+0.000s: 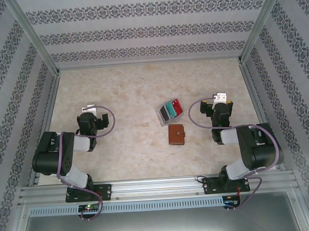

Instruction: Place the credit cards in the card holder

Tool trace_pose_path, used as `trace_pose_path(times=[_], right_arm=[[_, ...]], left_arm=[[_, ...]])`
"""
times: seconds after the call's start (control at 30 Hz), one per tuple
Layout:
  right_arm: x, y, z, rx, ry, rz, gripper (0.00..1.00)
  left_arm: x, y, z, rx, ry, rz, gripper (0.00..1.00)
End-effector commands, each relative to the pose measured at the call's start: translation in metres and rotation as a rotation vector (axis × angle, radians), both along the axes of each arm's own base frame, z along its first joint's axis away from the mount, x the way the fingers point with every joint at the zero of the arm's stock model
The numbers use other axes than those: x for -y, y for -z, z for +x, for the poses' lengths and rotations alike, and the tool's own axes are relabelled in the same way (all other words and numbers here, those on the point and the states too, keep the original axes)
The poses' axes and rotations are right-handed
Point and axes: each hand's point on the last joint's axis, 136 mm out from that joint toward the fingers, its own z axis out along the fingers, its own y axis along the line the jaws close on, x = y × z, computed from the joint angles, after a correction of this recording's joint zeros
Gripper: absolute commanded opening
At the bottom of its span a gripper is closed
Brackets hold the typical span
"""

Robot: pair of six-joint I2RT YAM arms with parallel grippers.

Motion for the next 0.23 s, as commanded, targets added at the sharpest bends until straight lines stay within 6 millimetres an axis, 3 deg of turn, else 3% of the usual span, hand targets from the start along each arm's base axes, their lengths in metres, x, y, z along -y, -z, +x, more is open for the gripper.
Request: trace_pose_path(times=[0.0,0.2], right_arm=[[0.0000,-0.0096,0.0024,0.038,0.010,0.002,0.98],[-0.0003,-0.0088,0.0042,0.033,-0.014,0.025,0.98]], left_arm=[[-0.0021,-0.0274,0.0125,0.112,-0.005,-0.011,0.99],[-0.0014,-0.0274,0.0126,0.101,-0.002,-0.014,0.99]])
